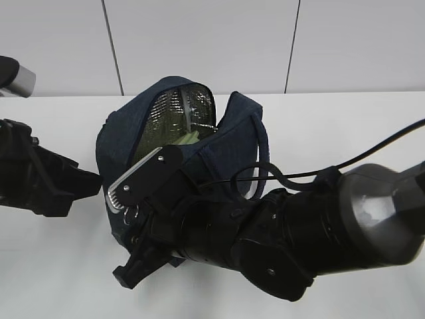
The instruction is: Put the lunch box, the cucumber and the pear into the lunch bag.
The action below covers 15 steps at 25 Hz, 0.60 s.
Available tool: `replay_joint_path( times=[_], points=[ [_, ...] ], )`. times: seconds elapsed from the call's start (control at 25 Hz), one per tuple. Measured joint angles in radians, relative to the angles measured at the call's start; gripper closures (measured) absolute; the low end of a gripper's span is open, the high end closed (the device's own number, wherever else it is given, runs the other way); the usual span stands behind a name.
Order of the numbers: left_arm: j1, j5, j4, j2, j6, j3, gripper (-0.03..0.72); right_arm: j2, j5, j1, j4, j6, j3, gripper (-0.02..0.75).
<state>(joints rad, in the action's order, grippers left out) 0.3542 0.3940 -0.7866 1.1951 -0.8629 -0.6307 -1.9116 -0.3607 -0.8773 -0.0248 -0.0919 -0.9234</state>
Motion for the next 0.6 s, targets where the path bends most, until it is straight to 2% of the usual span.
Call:
replay_joint_path(
  times=[0.36, 0.6],
  points=[
    [0.000, 0.000, -0.002, 0.000, 0.000, 0.000, 0.359, -0.009, 0.022, 0.000, -0.032, 0.011, -0.006, 0.314],
    [0.000, 0.000, -0.006, 0.000, 0.000, 0.000, 0.359, -0.011, 0.022, 0.000, 0.048, 0.080, -0.032, 0.314]
  ],
)
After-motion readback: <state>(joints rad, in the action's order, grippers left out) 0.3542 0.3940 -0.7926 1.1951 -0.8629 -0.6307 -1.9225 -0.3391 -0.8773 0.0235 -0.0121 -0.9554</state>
